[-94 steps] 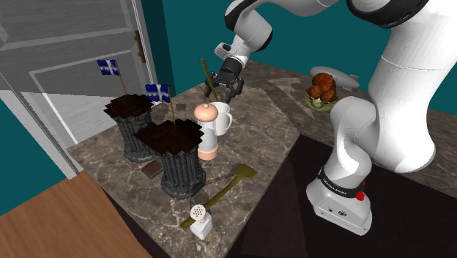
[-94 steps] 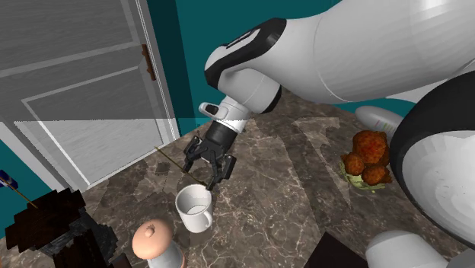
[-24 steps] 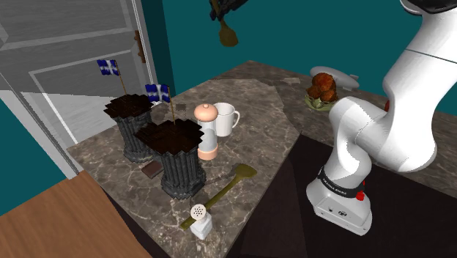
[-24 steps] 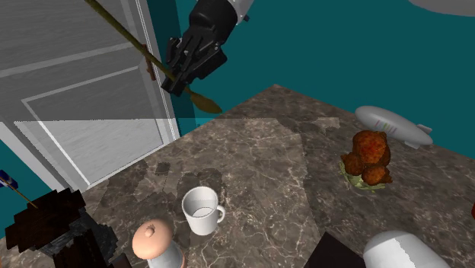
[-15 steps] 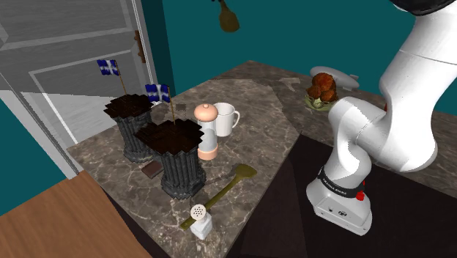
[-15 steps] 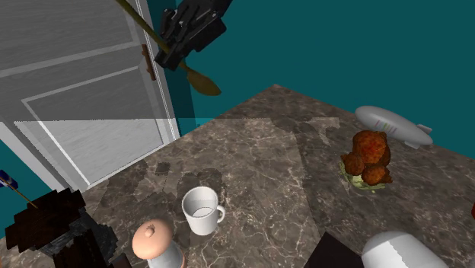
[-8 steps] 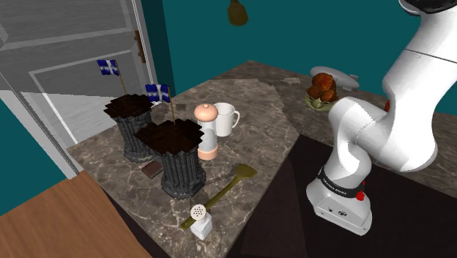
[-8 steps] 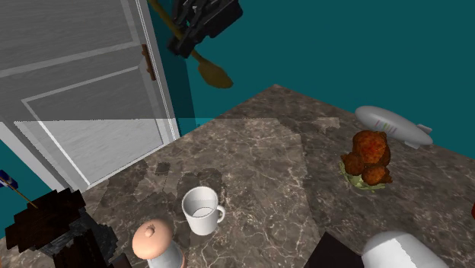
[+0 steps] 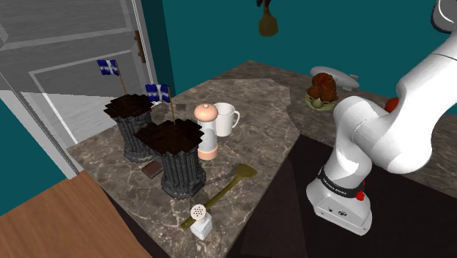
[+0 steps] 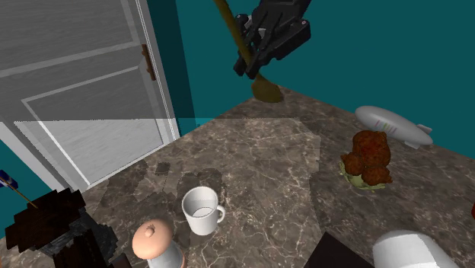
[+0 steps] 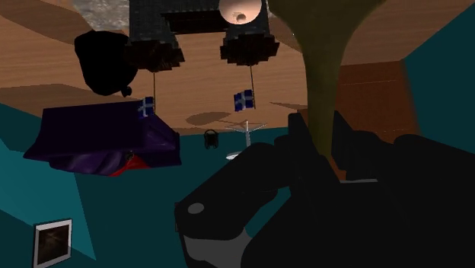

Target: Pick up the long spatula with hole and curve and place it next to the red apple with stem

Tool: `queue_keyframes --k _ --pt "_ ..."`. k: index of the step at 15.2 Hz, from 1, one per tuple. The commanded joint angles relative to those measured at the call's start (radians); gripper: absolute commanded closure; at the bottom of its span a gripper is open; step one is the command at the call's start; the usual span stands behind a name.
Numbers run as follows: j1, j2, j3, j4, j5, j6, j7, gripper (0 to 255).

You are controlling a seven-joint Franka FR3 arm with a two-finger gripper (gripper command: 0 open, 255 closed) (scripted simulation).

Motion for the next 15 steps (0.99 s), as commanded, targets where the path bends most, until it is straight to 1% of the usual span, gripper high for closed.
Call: queue_keyframes --k 1,7,11,15 --pt "-0.053 -0.062 0.032 -0.053 -0.038 -0.009 -0.004 255" --pt "-0.178 -0.210 0.058 -0.156 -0.133 -0.075 -0.031 255" --pt "-0.248 -0.293 0.050 -0.198 -0.195 -0.136 -0.056 255" --pt "-0.307 -0.366 0.027 -0.218 -0.260 -0.206 -0.085 255"
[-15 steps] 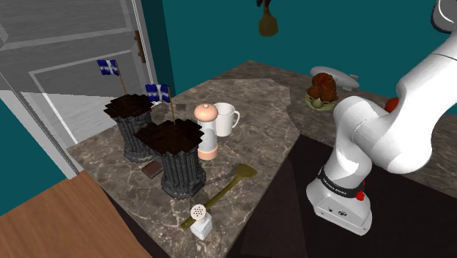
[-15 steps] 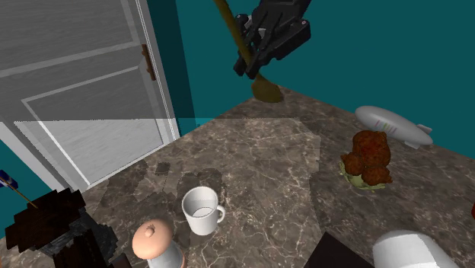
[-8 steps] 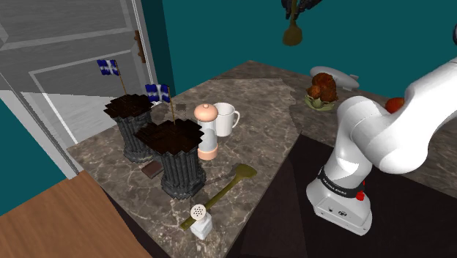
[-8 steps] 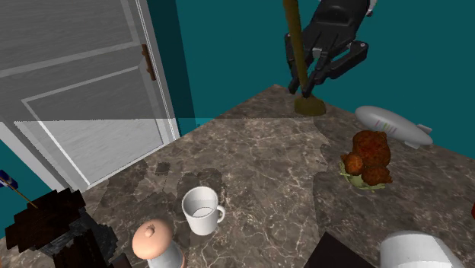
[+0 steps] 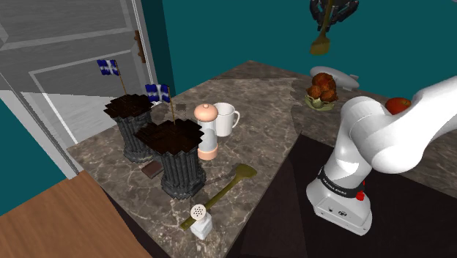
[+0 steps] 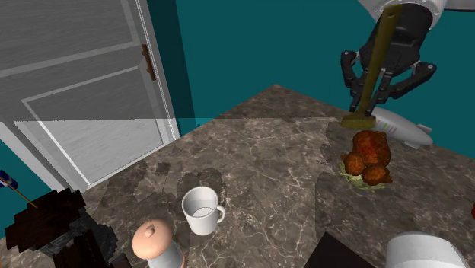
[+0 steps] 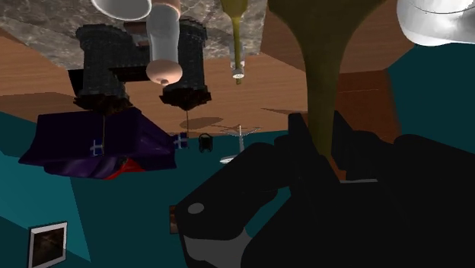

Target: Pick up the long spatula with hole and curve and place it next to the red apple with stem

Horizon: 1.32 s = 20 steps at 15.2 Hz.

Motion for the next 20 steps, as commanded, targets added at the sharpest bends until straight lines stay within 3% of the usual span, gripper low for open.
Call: queue_keyframes --k 1,11,20 --pt "-0.031 -0.038 -0.012 -0.006 -0.035 -0.042 -0.015 255" --pt "-0.113 -0.183 -0.111 0.047 -0.221 -0.247 -0.108 255" --pt "-0.107 -0.297 -0.205 0.203 -0.423 -0.451 -0.212 255"
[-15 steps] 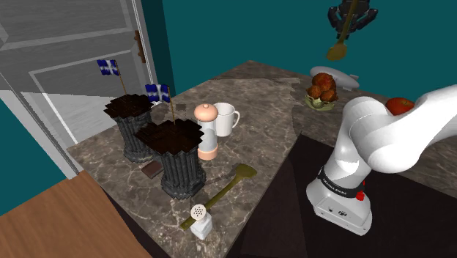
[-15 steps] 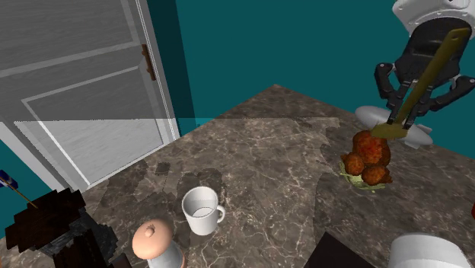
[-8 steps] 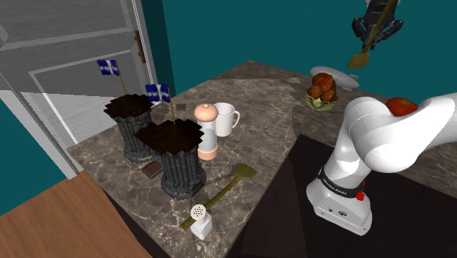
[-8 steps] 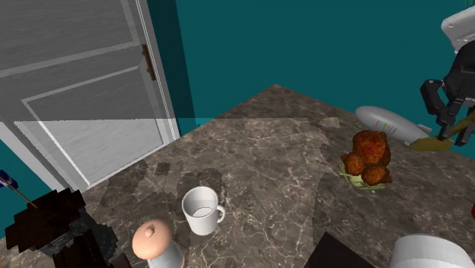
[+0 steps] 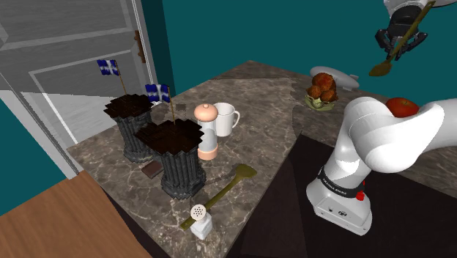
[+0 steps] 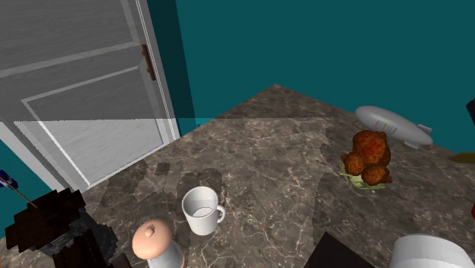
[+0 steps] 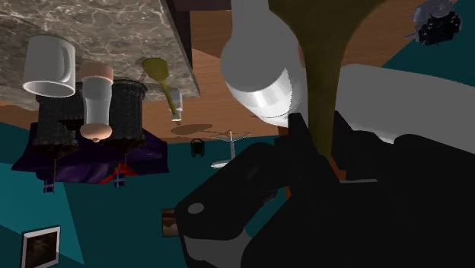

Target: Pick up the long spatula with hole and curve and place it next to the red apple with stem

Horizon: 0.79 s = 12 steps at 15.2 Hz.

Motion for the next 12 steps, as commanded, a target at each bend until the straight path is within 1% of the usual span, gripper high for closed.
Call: queue_keyframes --k 1,12 --pt "0.009 -0.019 -0.016 0.052 -0.044 -0.053 -0.024 255" --pt "-0.026 -0.114 -0.056 -0.085 -0.152 0.020 -0.055 255"
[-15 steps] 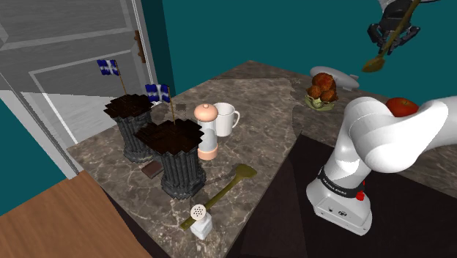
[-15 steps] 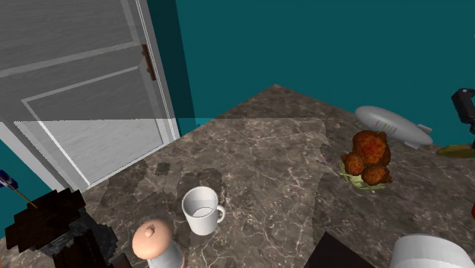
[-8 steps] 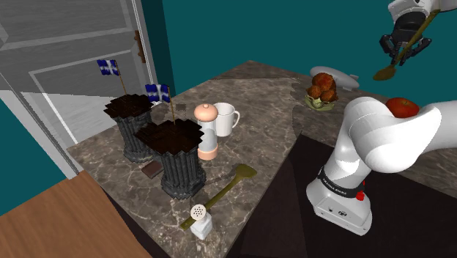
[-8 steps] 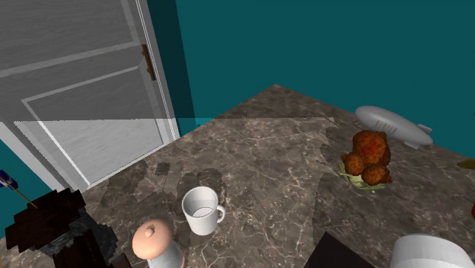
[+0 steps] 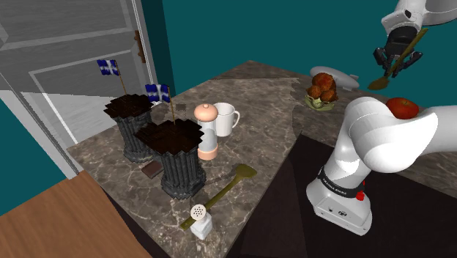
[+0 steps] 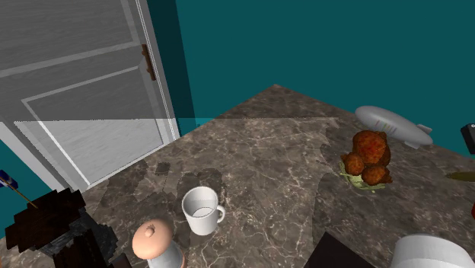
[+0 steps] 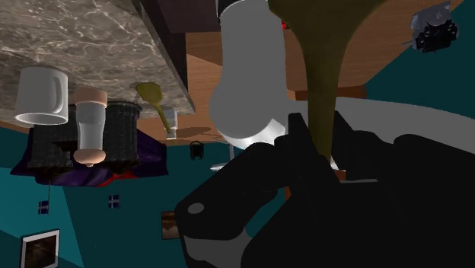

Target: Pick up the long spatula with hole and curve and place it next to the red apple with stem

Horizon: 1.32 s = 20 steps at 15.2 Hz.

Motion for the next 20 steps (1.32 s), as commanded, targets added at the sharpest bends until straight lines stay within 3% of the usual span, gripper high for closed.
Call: queue_keyframes --k 1,20 --pt "-0.007 -0.017 -0.009 -0.024 -0.020 0.012 -0.005 255" --pt "-0.051 -0.159 -0.126 -0.194 -0.218 0.113 -0.057 255"
